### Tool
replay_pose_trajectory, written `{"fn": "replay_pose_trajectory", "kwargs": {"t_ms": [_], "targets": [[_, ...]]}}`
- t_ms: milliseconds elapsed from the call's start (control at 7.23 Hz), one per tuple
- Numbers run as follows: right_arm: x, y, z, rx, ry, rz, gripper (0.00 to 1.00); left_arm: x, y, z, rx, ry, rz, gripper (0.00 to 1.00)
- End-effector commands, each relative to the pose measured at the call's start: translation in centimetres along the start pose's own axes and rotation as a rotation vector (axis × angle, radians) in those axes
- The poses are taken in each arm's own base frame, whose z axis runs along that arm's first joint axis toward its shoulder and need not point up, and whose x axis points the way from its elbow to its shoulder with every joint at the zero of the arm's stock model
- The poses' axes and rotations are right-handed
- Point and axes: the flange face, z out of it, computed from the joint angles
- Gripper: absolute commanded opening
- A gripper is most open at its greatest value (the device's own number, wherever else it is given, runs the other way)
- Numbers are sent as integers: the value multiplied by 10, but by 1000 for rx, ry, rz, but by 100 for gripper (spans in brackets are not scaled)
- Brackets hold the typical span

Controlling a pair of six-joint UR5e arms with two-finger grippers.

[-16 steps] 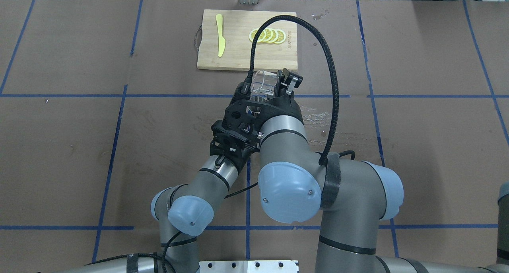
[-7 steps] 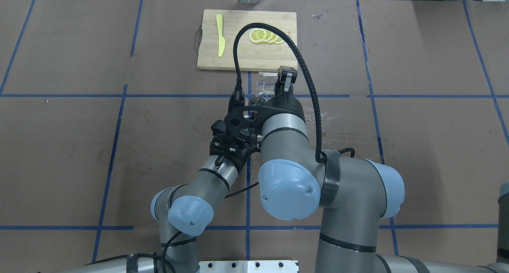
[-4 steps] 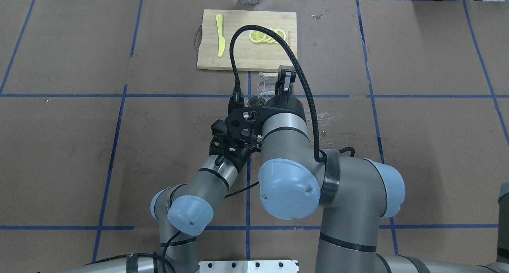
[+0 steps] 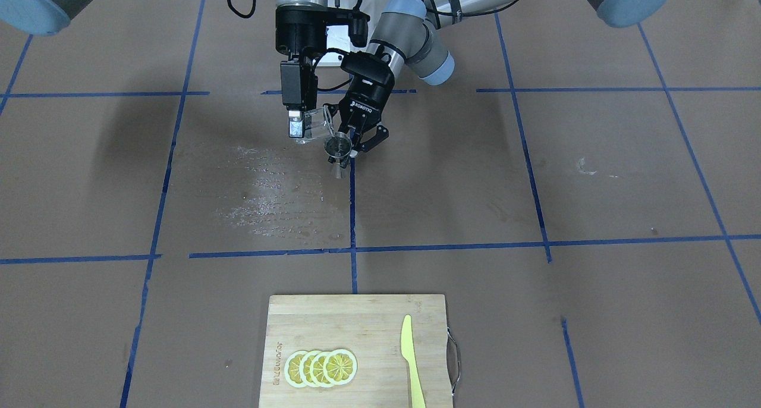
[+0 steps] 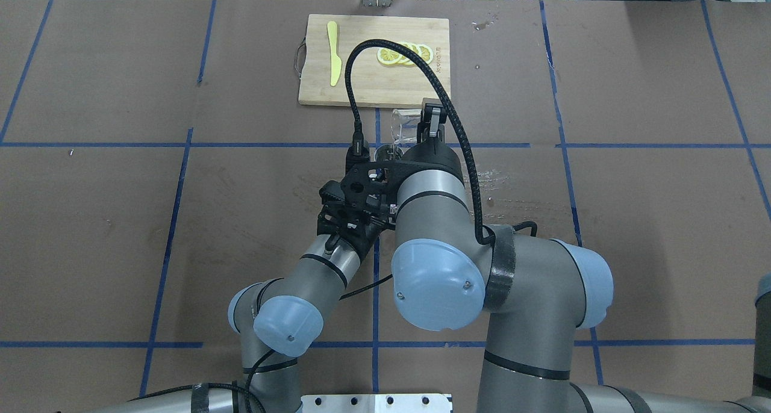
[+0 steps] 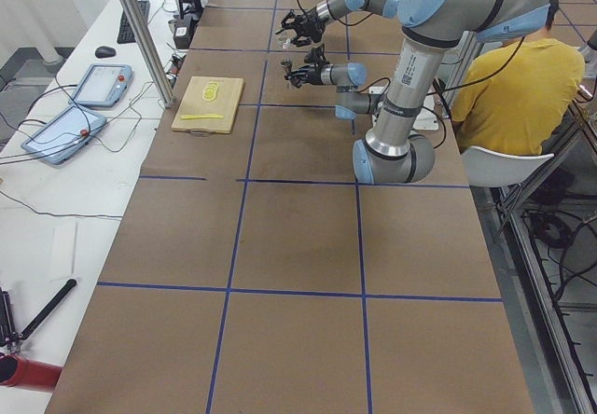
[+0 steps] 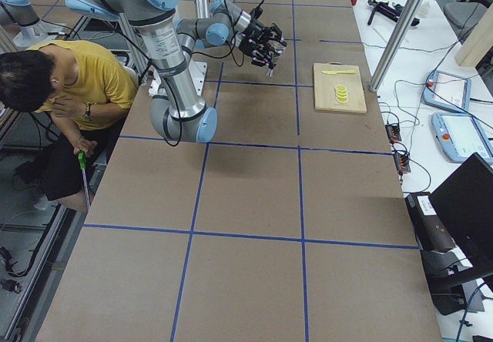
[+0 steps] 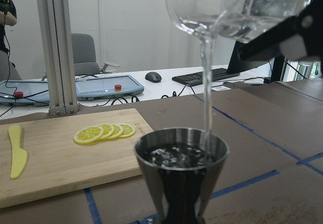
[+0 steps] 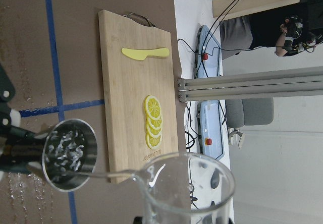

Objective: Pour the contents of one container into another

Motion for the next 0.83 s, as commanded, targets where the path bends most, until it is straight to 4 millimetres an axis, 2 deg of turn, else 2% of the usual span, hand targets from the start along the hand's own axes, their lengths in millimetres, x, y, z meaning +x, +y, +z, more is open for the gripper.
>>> {"fn": "replay_pose_trajectory", "kwargs": {"t_ms": [0,277,415,553,691], "targets": [[-9,1,3,0,-9,261,0,-1,-2,0,5,-1,9,0],[-8,-5,-6,55,-32,599,0,-4,-9,-3,15,2,38,0],[-4,-2,-5,83,-46,835,0,-18,-9,-5,18,-8,43,0],[-6,21,-3,138,-72,1027,0,-36,-8,-17,18,-12,44,0],[-12,54,4,187,-88,1106,0,-52,-9,-27,22,-14,43,0]]}}
